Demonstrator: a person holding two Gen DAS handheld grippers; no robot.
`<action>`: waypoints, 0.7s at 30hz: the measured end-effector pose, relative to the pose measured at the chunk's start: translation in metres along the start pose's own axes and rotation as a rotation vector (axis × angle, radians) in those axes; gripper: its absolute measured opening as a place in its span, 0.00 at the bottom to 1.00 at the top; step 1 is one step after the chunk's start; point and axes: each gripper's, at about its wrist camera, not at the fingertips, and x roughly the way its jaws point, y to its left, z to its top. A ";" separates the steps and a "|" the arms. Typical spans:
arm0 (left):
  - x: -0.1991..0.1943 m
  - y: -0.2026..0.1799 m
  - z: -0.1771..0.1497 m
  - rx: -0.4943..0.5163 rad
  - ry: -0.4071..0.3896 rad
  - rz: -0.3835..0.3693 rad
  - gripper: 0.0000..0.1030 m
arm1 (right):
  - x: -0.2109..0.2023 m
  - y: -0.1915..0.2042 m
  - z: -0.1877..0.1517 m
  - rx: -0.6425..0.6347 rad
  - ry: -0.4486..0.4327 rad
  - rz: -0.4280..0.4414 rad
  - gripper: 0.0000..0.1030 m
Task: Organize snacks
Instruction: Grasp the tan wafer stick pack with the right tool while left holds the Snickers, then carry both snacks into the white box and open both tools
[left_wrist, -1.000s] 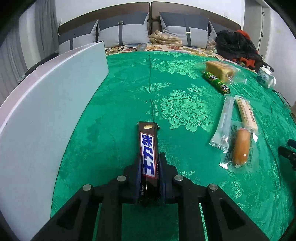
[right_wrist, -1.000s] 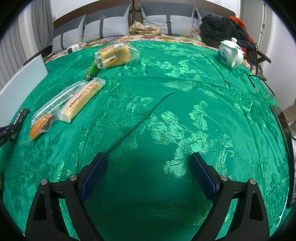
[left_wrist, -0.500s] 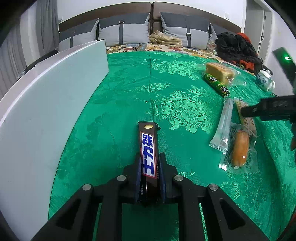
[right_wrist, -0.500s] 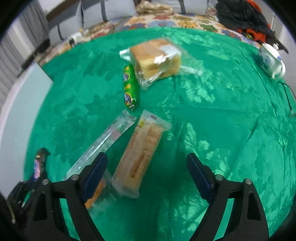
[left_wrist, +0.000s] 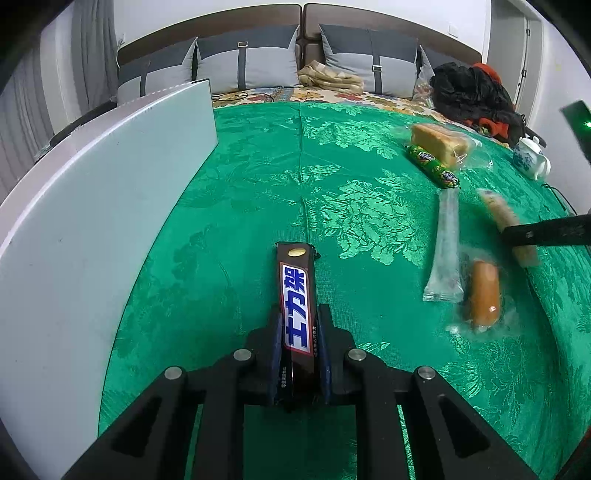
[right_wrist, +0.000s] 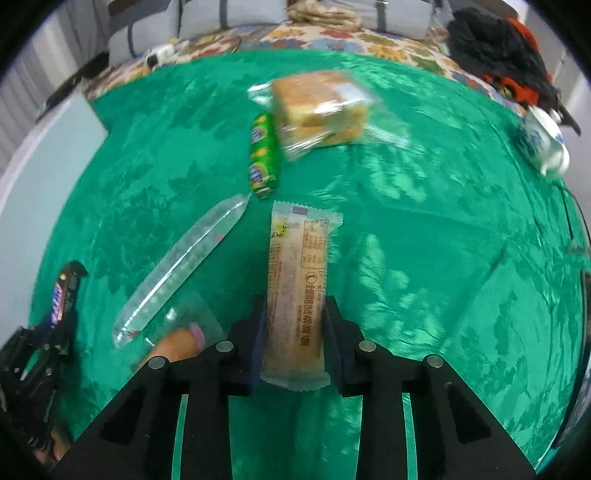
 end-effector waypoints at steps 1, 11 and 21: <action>0.000 0.000 0.000 0.001 0.000 0.001 0.17 | -0.004 -0.006 -0.001 0.009 -0.007 0.007 0.29; 0.000 -0.001 0.000 0.003 0.000 0.005 0.17 | -0.018 -0.041 -0.023 -0.035 0.012 -0.036 0.29; 0.000 -0.001 0.000 0.004 0.000 0.007 0.17 | -0.005 -0.052 -0.049 -0.013 -0.012 -0.042 0.76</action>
